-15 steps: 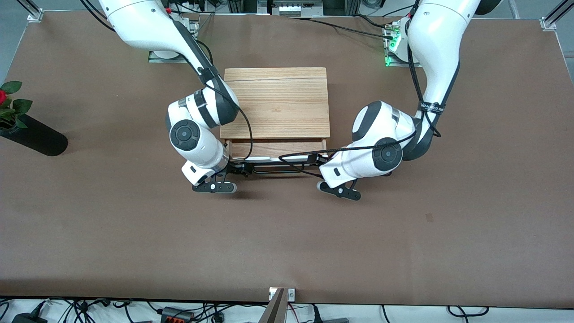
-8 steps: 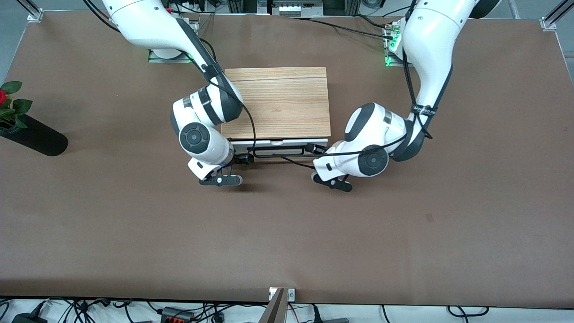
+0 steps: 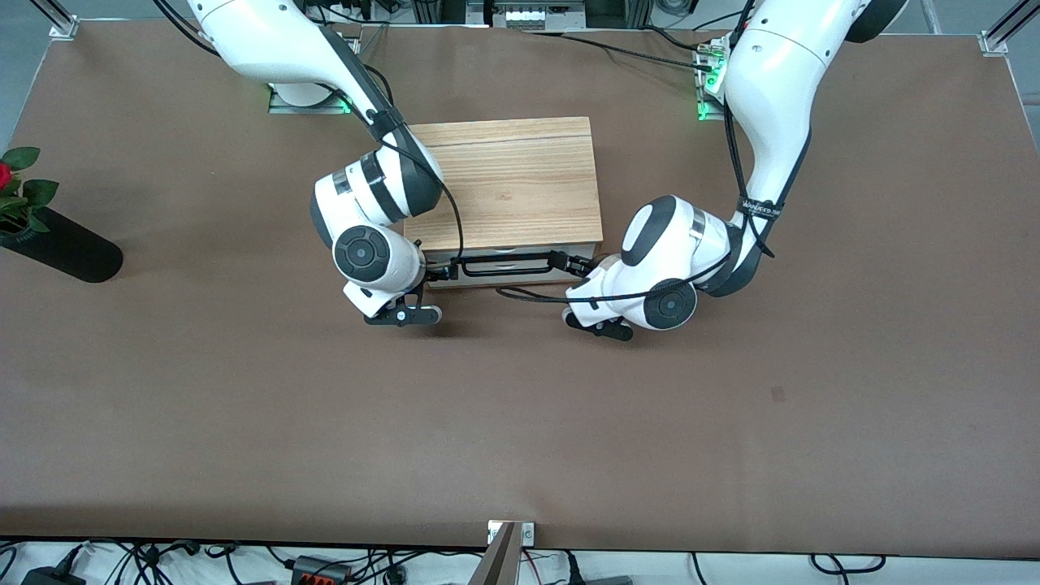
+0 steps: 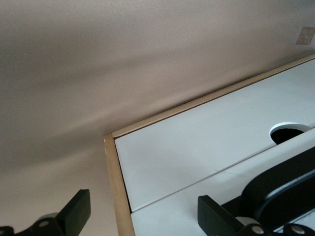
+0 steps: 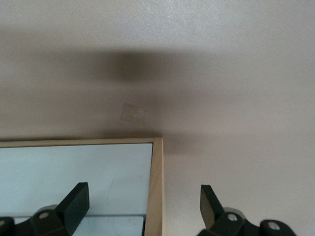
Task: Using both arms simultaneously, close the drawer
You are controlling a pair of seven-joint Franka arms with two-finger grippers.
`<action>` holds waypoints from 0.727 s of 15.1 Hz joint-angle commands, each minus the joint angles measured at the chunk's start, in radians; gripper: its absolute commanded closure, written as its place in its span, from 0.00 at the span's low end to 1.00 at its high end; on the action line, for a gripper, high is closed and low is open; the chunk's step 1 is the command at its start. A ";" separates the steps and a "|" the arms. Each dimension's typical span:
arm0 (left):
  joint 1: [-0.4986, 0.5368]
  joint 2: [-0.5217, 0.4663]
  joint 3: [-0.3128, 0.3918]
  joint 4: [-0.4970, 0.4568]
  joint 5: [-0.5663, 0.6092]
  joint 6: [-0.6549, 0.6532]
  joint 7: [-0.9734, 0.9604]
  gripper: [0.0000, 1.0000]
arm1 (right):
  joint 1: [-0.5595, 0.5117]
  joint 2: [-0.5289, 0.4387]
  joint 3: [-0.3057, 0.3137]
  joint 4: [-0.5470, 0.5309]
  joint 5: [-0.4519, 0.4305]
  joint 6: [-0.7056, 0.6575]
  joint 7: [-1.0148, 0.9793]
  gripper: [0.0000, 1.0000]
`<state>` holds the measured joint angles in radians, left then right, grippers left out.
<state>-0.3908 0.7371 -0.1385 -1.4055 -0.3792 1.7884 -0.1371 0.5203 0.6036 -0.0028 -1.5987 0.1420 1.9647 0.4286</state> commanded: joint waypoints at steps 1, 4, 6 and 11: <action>0.018 -0.007 -0.004 0.005 -0.018 -0.043 0.007 0.00 | -0.002 -0.044 0.004 -0.017 0.007 -0.125 0.009 0.00; 0.026 -0.004 0.005 0.045 -0.017 -0.037 0.010 0.00 | -0.008 -0.047 0.001 -0.017 0.007 -0.176 0.010 0.00; 0.042 0.001 0.011 0.109 -0.010 -0.034 0.011 0.00 | -0.023 -0.047 -0.002 -0.017 0.007 -0.197 0.010 0.00; 0.156 -0.018 0.016 0.213 0.003 -0.033 0.011 0.00 | -0.022 -0.050 0.001 0.032 0.005 -0.193 0.010 0.00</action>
<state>-0.2789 0.7268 -0.1237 -1.2459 -0.3847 1.7815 -0.1345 0.5057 0.5961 -0.0137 -1.5853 0.1419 1.8206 0.4332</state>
